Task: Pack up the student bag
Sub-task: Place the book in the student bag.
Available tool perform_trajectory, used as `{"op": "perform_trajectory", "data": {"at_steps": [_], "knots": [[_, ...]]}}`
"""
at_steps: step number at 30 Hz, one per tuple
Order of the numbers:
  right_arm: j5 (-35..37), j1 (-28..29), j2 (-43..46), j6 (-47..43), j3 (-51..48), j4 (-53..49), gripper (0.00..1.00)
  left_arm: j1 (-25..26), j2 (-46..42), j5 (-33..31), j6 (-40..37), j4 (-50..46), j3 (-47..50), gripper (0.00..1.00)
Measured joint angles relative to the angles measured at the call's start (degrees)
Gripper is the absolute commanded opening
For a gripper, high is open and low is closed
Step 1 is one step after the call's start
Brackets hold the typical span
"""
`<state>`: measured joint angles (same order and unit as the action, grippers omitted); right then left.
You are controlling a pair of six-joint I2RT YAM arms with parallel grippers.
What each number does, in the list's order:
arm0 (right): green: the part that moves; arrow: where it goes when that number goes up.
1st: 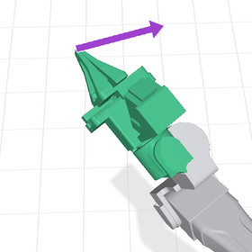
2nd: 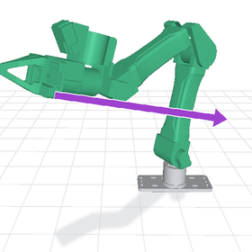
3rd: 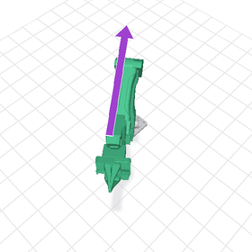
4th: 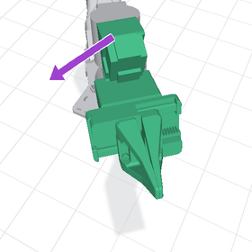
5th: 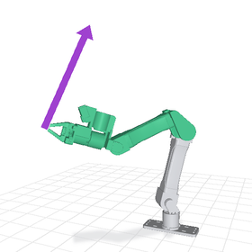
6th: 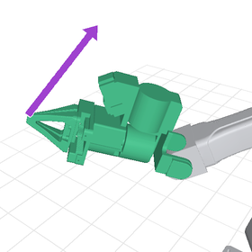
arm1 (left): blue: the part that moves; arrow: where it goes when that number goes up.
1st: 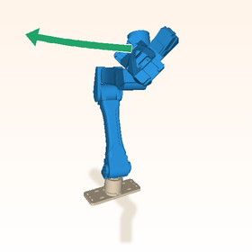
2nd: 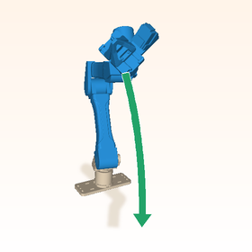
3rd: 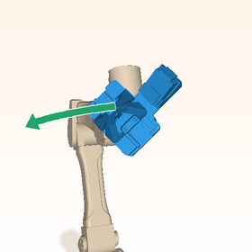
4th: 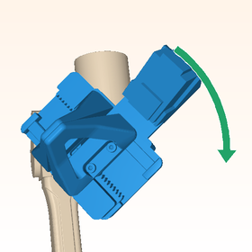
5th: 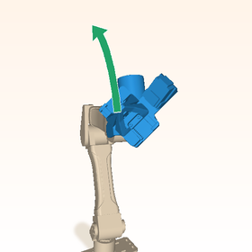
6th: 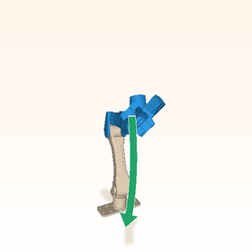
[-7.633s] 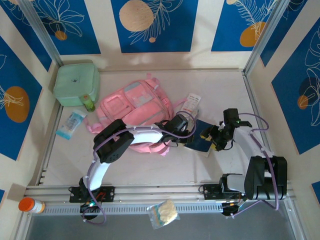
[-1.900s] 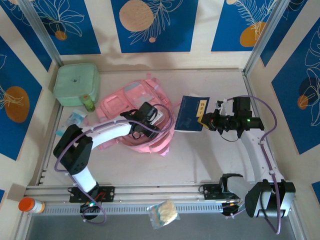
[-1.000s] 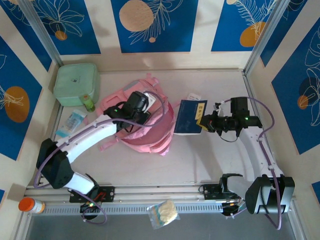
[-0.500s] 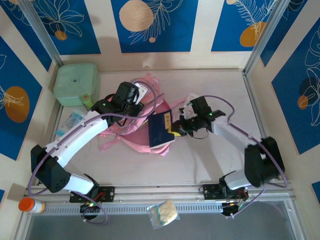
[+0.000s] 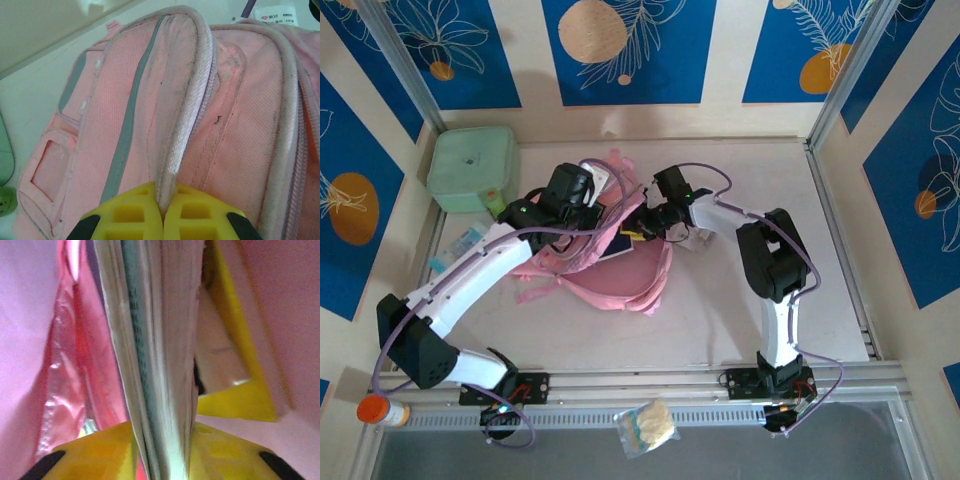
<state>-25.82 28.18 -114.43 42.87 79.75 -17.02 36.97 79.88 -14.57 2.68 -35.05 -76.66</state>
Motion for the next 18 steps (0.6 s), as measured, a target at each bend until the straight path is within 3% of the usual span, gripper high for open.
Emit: {"op": "perform_trajectory", "data": {"at_steps": [4, 9, 13, 18], "knots": [[4.7, -1.0, 4.8, -0.9, -4.4, -2.7, 0.41, -0.1, 0.0, 0.8, 1.0, -0.1, 0.0, 0.00], [9.2, 0.9, 13.8, 0.1, -10.6, -5.8, 0.22, -0.2, 0.0, 2.2, 2.0, -0.1, 0.0, 0.00], [10.3, 6.1, 14.2, 2.9, -13.2, -4.0, 0.05, -0.3, 0.0, 2.6, 2.1, -0.1, 0.0, 0.00], [12.7, 8.7, 9.5, 5.8, -12.9, 0.3, 0.00, -0.4, 0.0, 3.5, 3.3, -0.1, 0.0, 0.00]]}}
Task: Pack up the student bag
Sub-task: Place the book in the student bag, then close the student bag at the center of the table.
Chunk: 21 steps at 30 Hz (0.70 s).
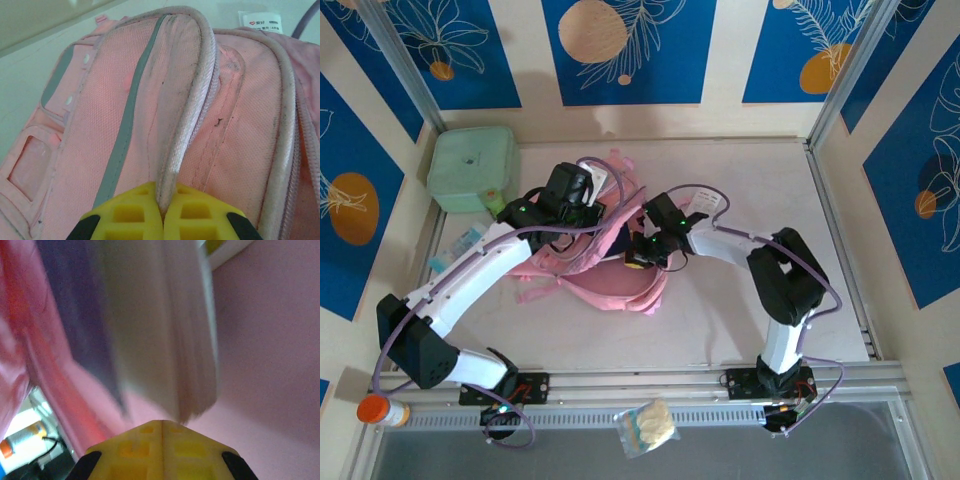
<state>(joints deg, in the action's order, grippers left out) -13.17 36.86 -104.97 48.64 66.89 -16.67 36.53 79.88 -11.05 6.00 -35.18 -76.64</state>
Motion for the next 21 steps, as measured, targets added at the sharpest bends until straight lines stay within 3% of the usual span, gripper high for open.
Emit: {"op": "perform_trajectory", "data": {"at_steps": [9, 13, 16, 19, 21], "knots": [[3.4, -5.4, -2.1, 0.7, 2.1, 8.3, 0.00, 0.0, 0.0, 3.1, 2.8, 0.9, 1.6, 0.00], [3.8, -5.5, 1.1, -0.6, -1.2, 10.1, 0.02, 0.0, 0.1, 4.8, 4.5, 2.8, 3.6, 0.00], [3.8, -6.3, 8.4, -1.0, -7.6, 8.1, 0.02, 0.0, 0.3, 6.7, 6.1, 4.5, 5.4, 0.11], [5.7, -9.0, 15.4, -1.7, -9.0, 1.7, 0.02, 0.0, 0.5, 9.6, 8.2, 6.2, 7.1, 0.33], [7.4, -10.9, 20.0, -2.4, -9.6, -1.2, 0.03, 0.0, 0.1, 12.0, 10.1, 7.3, 8.0, 0.37]]}}
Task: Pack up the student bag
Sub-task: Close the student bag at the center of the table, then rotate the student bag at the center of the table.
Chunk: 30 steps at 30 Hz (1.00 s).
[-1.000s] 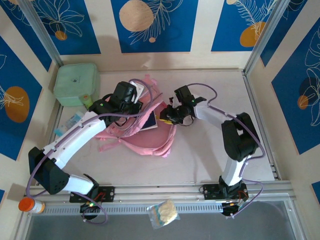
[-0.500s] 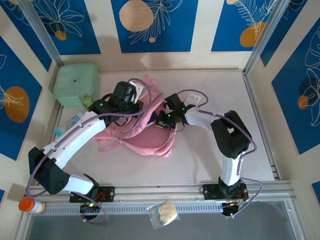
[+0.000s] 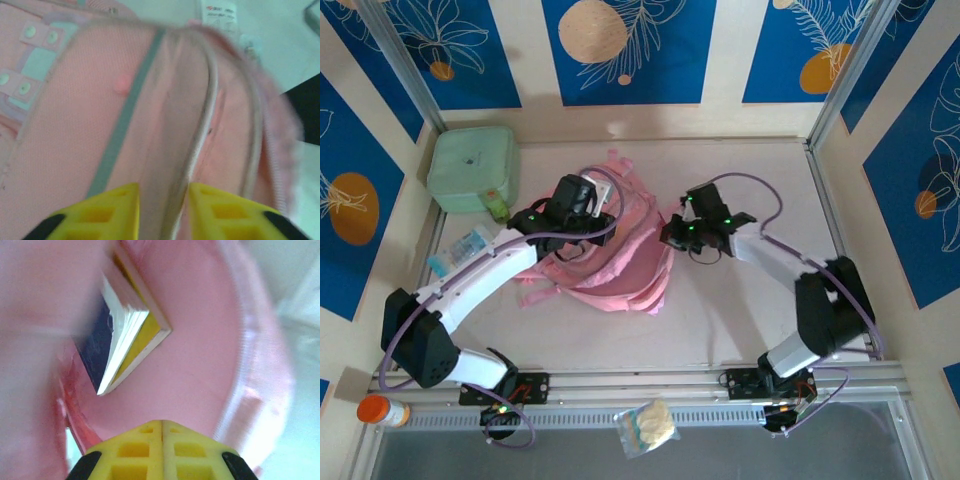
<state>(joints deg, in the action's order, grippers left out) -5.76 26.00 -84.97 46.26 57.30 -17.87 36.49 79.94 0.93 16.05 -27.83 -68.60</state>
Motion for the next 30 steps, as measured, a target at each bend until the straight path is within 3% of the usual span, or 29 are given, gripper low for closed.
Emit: {"op": "perform_trajectory", "data": {"at_steps": [3, 7, 14, 22, 30], "knots": [[2.6, -2.5, 7.5, -1.5, -1.6, -4.9, 0.06, -0.2, -4.0, 2.1, 2.3, 2.1, 3.3, 0.46], [3.9, -2.1, 12.2, -3.6, -1.8, -11.0, 0.07, -1.4, -15.6, 2.0, 6.3, 2.9, 10.3, 0.53], [4.3, 10.8, 9.0, -3.4, -1.6, -15.6, 0.08, -11.5, -29.9, 0.6, 15.2, 2.1, 24.2, 0.63], [6.0, 22.8, -0.1, -1.0, 2.3, -15.5, 0.09, -26.6, -29.3, 6.6, 26.2, 4.0, 39.5, 0.63], [7.3, 25.4, -3.7, 0.3, 3.8, -14.5, 0.09, -34.0, -22.2, 12.7, 33.9, 15.4, 45.4, 0.57]]}}
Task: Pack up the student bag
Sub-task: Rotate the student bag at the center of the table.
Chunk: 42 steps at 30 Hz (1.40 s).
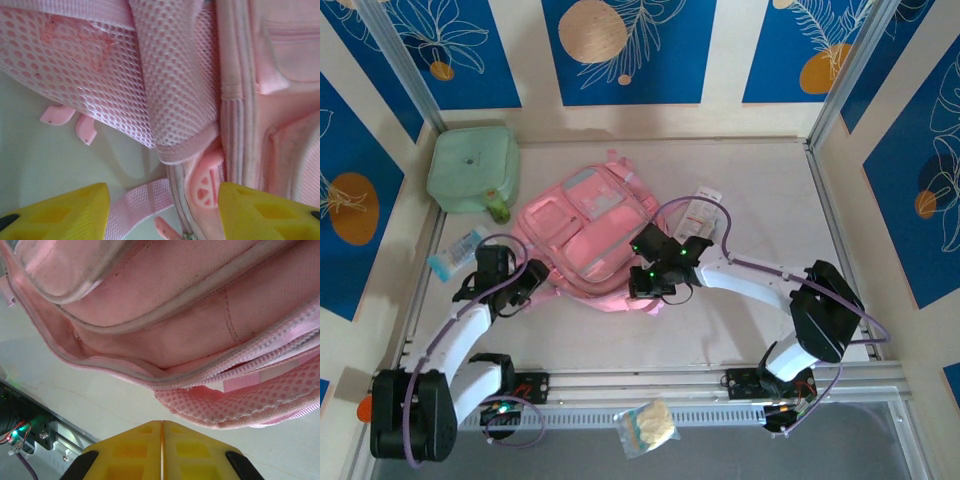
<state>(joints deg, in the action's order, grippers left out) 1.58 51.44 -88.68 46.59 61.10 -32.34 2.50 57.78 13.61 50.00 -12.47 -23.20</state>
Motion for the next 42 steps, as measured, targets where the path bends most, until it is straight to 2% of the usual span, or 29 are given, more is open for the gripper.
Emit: {"op": "perform_trajectory", "data": {"at_steps": [9, 15, 20, 23, 26, 29, 34, 38, 42], "knots": [[0.0, 0.0, -0.8, 1.0, 0.0, 2.3, 0.09, -0.6, 11.6, 4.5, 7.0, 15.2, 1.4, 0.42], [0.2, -0.9, -2.3, 1.0, -0.1, 3.5, 0.09, 0.0, 17.2, 6.4, 9.8, 23.3, 1.8, 0.17], [0.2, -5.4, -3.5, -1.6, -0.5, 4.5, 0.10, 1.8, 18.6, 7.1, 11.9, 29.1, 2.6, 0.02], [0.0, -10.1, -3.8, -4.2, -0.5, 5.3, 0.11, 4.7, 18.5, 6.3, 13.5, 30.6, 3.2, 0.00], [0.7, -14.4, -4.2, -7.3, -0.5, 5.7, 0.21, 9.7, 17.9, 4.0, 16.0, 31.9, 3.7, 0.00], [3.3, -15.8, -3.7, -10.3, -0.4, 4.7, 0.30, 15.5, 16.7, 0.7, 19.2, 33.0, 4.2, 0.00], [9.2, -11.8, 1.9, -12.3, -0.3, -0.3, 0.40, 22.1, 15.5, -3.0, 23.2, 33.1, 4.3, 0.00], [13.9, -1.3, 7.0, -9.3, 0.8, -3.7, 0.40, 24.5, 15.5, -4.5, 25.7, 33.3, 4.2, 0.00], [14.9, 7.6, 6.3, -5.5, 0.7, -1.4, 0.35, 26.8, 15.1, -6.4, 28.0, 33.5, 4.2, 0.00]]}}
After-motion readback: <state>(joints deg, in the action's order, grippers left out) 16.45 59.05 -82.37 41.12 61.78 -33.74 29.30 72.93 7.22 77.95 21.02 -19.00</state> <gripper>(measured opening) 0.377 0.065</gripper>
